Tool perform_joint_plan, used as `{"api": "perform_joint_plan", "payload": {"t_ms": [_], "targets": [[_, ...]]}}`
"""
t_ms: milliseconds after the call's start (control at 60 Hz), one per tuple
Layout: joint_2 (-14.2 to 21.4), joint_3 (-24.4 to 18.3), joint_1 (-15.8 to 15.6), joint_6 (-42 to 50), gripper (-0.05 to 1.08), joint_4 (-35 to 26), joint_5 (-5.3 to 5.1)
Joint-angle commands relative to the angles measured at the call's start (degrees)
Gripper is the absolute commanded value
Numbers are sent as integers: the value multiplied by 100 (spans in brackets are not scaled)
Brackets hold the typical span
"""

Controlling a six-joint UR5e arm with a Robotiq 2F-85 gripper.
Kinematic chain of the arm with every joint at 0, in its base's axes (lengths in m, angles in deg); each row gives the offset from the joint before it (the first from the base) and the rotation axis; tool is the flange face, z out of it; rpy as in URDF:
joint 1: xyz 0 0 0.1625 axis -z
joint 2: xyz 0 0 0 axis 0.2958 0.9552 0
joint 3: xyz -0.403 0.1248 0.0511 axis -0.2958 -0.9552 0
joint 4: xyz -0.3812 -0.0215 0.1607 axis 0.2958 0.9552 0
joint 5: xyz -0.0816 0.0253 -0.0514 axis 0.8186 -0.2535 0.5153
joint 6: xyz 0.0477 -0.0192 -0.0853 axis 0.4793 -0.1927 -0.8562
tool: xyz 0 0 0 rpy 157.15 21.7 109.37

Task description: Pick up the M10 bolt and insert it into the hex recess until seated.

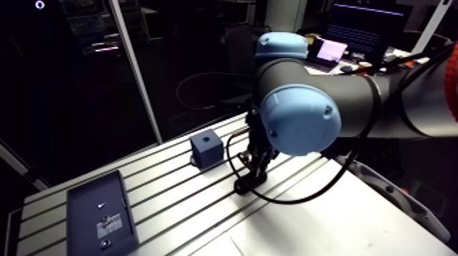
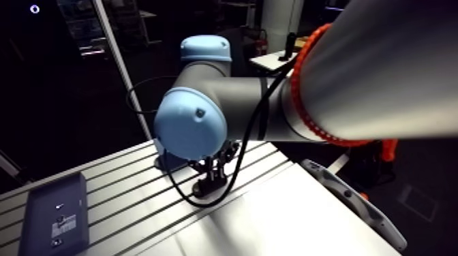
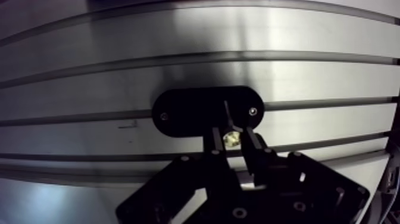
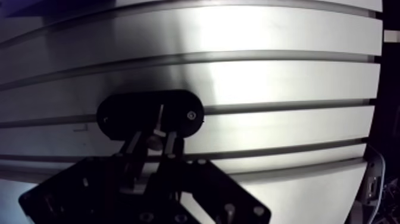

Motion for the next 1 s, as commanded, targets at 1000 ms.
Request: {"api": "perform_joint_plan", "payload": {"t_ms": [1000], "targets": [[12,-30,-6,21,68,1,-7]]}}
